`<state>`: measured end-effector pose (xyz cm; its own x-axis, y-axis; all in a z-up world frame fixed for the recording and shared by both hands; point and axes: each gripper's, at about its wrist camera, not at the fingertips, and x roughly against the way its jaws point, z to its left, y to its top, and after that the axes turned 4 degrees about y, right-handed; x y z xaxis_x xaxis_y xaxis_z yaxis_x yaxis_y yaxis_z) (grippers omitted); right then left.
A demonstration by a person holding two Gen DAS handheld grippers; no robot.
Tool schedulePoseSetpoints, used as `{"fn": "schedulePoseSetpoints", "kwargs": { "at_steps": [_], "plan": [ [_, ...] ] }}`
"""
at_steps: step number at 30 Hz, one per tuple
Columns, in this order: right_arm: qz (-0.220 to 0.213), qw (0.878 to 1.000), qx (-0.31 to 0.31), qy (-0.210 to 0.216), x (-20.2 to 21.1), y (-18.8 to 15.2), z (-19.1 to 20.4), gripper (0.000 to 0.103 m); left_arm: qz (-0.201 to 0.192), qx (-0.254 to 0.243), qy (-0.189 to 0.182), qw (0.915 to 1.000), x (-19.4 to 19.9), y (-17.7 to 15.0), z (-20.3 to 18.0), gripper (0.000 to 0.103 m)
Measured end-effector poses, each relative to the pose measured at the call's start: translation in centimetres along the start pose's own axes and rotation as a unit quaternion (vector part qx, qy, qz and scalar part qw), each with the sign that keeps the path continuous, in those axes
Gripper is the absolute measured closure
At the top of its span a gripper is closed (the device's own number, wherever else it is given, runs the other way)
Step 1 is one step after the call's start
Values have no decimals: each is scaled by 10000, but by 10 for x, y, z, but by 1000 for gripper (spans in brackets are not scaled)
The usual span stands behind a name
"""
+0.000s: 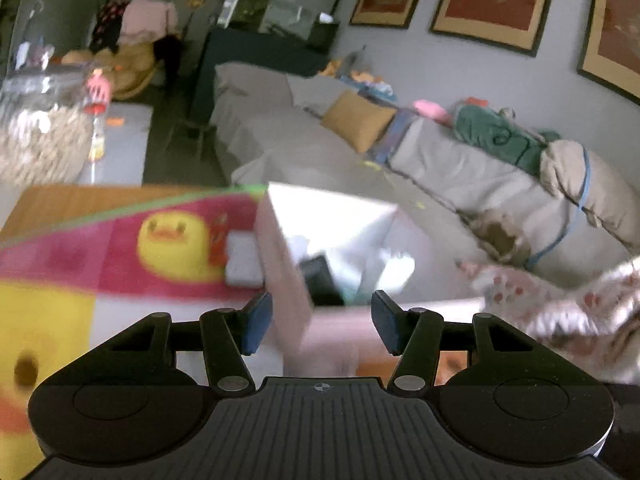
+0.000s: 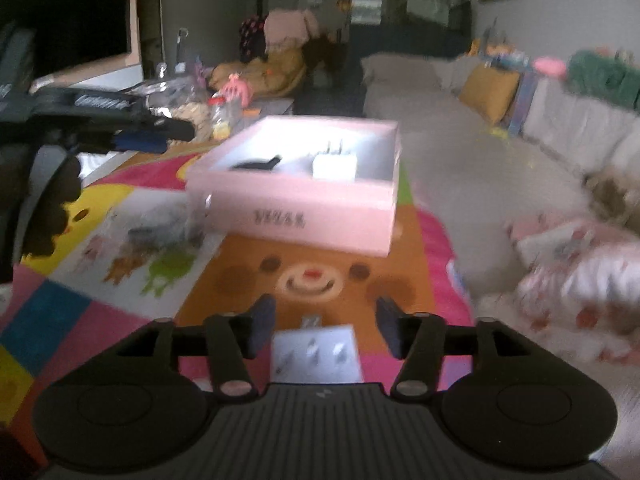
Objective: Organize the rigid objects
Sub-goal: 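Carry the teal toy and flat white charger into the pink box and release both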
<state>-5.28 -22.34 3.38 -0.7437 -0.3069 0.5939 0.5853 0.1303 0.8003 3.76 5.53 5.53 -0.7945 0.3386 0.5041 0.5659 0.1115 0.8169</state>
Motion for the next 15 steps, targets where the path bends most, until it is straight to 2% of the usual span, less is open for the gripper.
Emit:
{"fn": "schedulePoseSetpoints", "kwargs": {
  "at_steps": [3,8,10,12,15],
  "plan": [
    [217,9995,-30,237,0,-9,0,41,143,-155,-63,9998,18,-22,-1,44],
    [521,9985,166,71,-8,-19,9,43,207,-389,-116,9990,34,-52,-2,44],
    [562,9981,245,-89,-9,-18,12,56,230,-296,-101,9992,36,-58,5,44],
    [566,9980,243,-111,-9,-11,12,56,263,-124,-104,9995,36,-65,13,44],
    [331,9993,134,-81,-6,7,10,56,318,112,-90,9994,36,-74,24,44]
  ]
}}
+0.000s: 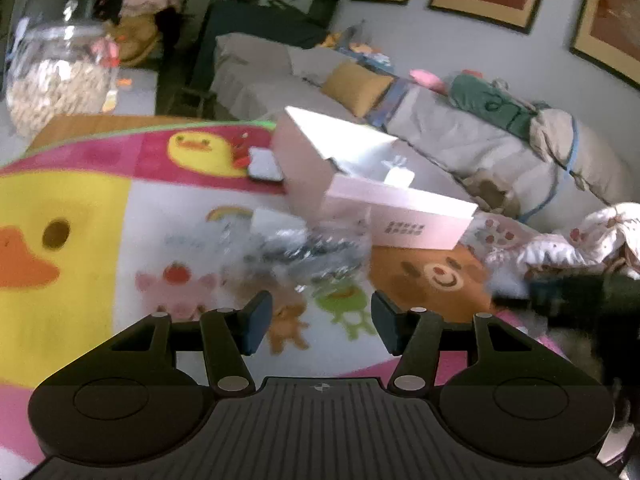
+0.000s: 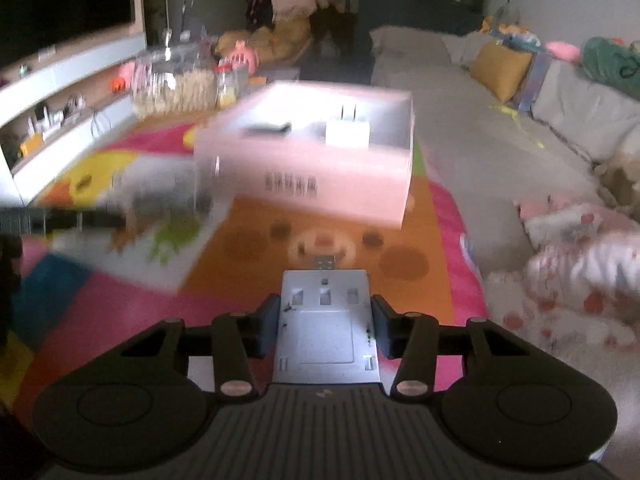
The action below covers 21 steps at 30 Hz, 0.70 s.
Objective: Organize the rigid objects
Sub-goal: 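Carry the teal toy and flat white charger into the pink box and release both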
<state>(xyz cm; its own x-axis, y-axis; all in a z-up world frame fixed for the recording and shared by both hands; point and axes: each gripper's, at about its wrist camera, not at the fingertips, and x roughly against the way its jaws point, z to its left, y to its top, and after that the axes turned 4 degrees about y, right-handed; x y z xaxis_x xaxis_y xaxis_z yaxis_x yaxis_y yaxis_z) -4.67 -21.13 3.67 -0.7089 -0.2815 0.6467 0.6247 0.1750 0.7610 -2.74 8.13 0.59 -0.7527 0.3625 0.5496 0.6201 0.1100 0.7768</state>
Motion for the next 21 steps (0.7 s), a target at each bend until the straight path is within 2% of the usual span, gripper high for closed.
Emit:
{"fn": "schedulePoseSetpoints", "kwargs": {
  "at_steps": [3,7,11,12,15,21],
  "plan": [
    [-464,9988,-71,-145,2,33,-3,56,53,129,-37,9999,0,-5,9,44],
    [-1078,9935,-27,-362,-8,95,-8,56,6,197,-48,9998,4,-6,14,44],
    [-1191,9898,-37,-783,-34,140,-12,53,-48,234,48,9997,9,-7,19,44],
    [-1153,9903,-30,-775,-38,144,-11,52,-54,243,72,9997,9,-9,21,44],
    [-1159,9915,98,-584,-39,138,-6,39,-40,325,84,9994,9,-8,28,44],
    [-623,9977,221,-153,-53,97,13,38,-183,238,159,9994,-1,24,27,44]
  ]
}}
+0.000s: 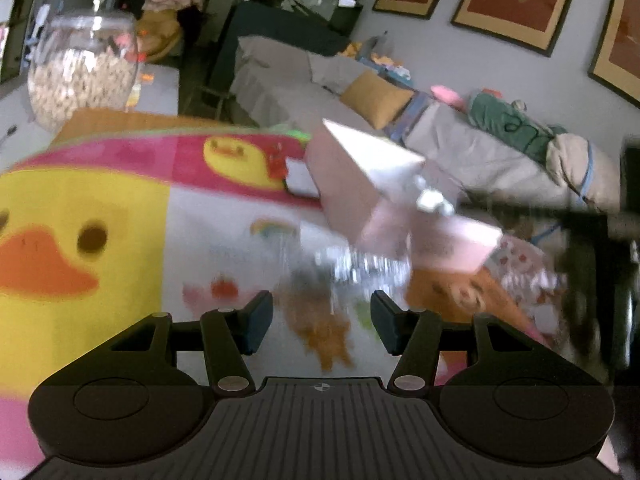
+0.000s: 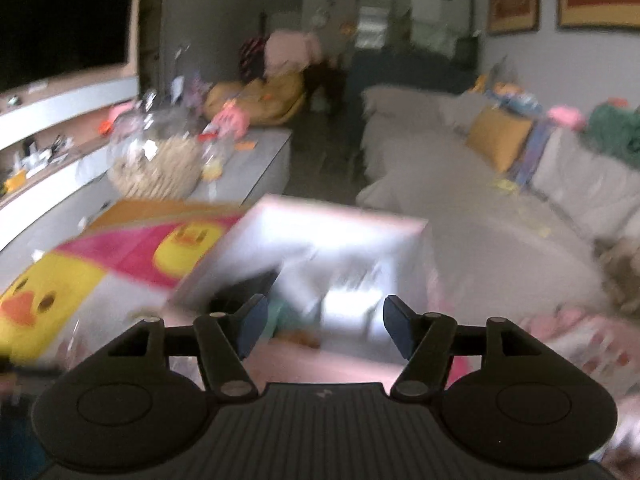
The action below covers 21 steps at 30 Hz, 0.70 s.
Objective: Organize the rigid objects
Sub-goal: 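Carry the teal toy and flat white charger into the pink box and release both, then grasp the red lighter on the mat with the left tool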
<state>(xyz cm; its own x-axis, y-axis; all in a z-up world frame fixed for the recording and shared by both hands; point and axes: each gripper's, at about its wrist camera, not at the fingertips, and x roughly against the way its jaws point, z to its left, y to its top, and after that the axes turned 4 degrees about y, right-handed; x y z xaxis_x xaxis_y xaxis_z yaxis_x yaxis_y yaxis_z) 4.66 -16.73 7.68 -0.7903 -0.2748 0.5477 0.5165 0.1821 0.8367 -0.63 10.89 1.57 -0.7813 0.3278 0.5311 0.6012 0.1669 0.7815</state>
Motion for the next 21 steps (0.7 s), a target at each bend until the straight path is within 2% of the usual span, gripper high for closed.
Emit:
{"fn": "schedulePoseSetpoints", "kwargs": {
  "at_steps": [2,5,8,11,13,14,15,18,21],
  "plan": [
    [160,9998,20,109,-3,-16,7,34,-154,-87,135,9998,-8,16,-1,44],
    [78,9995,276,104,2,-30,22,33,-346,-51,297,9989,-29,44,4,44],
    [-5,9990,173,422,11,-37,26,33,-253,270,215,9991,-63,72,13,44],
    [-45,9975,156,691,18,-46,33,33,-76,457,313,9984,-105,97,17,44],
    [-72,9969,171,761,18,-53,37,33,93,557,445,9974,-133,110,19,54],
    [-110,9971,199,724,18,-56,38,33,126,619,533,9966,-144,113,20,69],
    [-146,9975,233,657,19,-60,39,33,184,656,596,9959,-153,115,21,78],
    [-149,9980,214,580,17,-70,35,33,464,689,686,9942,-178,117,22,78],
    [-14,9977,-40,675,11,-75,25,33,484,595,706,9946,-187,117,19,76]
  ]
}}
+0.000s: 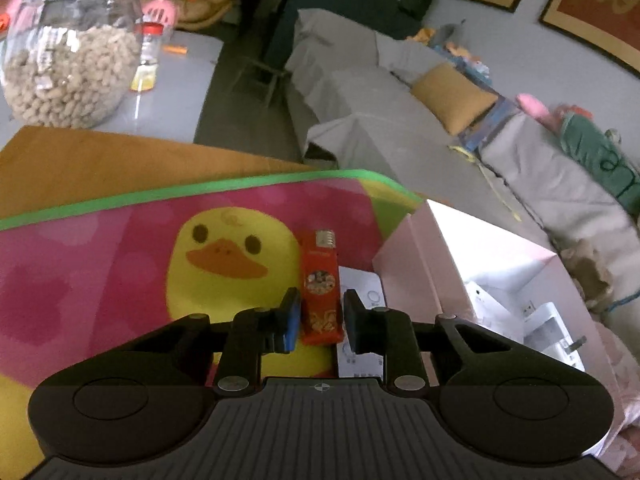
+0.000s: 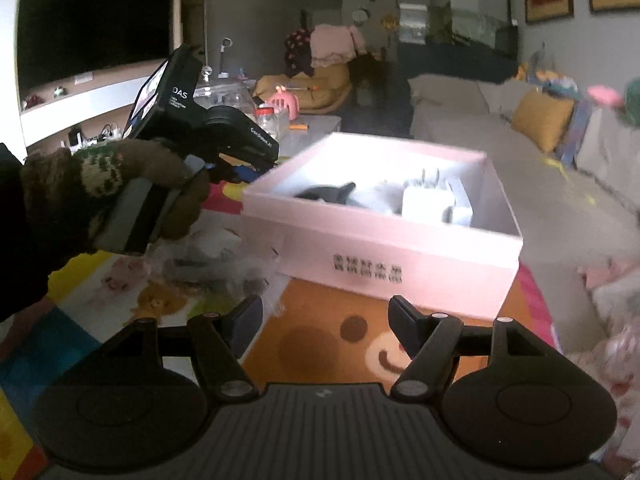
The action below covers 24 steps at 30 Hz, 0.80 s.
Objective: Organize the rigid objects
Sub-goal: 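Grasp the red lighter on the mat with the left tool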
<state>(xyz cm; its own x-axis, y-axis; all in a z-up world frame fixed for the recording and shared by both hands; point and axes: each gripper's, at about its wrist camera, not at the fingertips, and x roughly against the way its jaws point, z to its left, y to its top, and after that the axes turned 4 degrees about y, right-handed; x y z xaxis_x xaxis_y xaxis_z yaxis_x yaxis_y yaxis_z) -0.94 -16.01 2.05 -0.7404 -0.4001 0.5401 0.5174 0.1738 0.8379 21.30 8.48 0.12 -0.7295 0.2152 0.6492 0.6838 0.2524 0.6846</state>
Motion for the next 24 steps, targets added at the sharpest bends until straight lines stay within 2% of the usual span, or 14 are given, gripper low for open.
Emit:
{"fn": "schedulePoseSetpoints", "kwargs": {
  "at_steps": [3,7,11,20,24],
  "plan": [
    [106,9997,-216,72,-5,0,-7,33,20,-35,-34,10000,-1,-1,-3,74],
    [204,9996,-173,94,-10,0,-6,33,66,-330,107,9994,-1,0,-8,77],
    [222,9996,-153,64,-9,0,-4,33,59,-473,-69,9988,8,-6,-1,79],
    [330,9994,-58,83,-14,3,-1,33,15,-592,-590,9965,80,-68,29,80],
    [178,9992,-164,310,-9,33,6,33,-180,-450,-466,9977,111,-93,46,80]
  ]
}}
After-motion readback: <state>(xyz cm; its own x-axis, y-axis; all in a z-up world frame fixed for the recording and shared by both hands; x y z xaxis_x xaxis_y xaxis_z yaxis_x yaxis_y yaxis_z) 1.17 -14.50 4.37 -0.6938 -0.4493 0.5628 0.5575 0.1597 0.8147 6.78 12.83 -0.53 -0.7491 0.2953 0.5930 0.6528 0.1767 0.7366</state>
